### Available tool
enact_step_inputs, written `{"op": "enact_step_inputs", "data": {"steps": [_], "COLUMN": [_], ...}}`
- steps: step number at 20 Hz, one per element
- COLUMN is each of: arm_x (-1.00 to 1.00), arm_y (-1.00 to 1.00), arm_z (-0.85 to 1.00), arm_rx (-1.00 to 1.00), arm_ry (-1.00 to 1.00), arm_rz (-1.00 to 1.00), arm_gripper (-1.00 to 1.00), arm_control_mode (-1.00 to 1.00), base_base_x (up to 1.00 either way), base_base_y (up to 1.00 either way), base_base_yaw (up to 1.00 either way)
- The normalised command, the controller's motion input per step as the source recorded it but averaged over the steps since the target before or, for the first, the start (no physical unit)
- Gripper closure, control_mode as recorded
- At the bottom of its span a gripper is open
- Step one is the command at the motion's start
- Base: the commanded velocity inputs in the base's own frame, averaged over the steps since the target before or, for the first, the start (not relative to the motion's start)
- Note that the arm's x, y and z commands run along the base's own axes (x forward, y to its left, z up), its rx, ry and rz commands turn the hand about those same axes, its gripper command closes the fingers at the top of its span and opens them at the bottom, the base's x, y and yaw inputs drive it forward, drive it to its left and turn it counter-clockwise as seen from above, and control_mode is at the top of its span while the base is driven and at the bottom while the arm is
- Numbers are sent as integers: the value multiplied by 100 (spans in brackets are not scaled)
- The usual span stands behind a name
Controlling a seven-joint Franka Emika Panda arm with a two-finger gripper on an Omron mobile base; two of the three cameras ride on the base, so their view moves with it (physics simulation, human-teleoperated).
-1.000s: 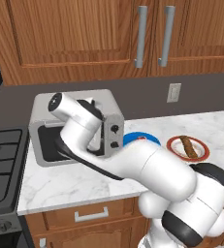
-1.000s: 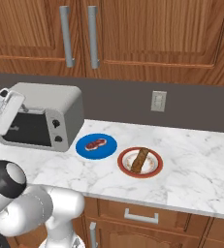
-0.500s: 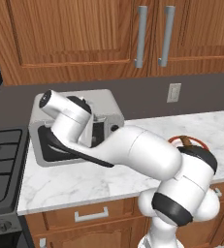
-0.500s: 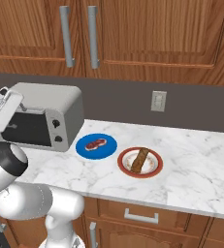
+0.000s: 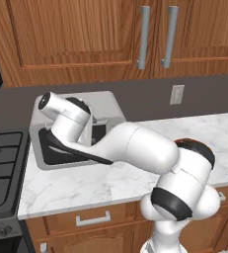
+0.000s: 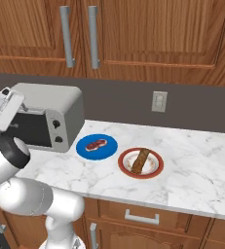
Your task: Open the toaster oven door. Place the baguette on the top rack in the toaster oven and place the steak on the bottom rack.
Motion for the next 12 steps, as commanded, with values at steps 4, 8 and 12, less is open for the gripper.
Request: {"op": "enact_step_inputs", "data": {"steps": [4, 8, 12], "arm_x": [9, 3, 0], "arm_y": [0, 0, 0], "arm_z": [-14, -9, -2], "arm_rx": [0, 0, 0], "arm_ry": [-1, -1, -5], "arm_rz": [6, 6, 8], "arm_gripper": [-100, -100, -100], "arm_control_mode": [-100, -100, -100], "base_base_x": [0, 0, 0], "base_base_y": [0, 0, 0], "base_base_yaw": [0, 0, 0]}}
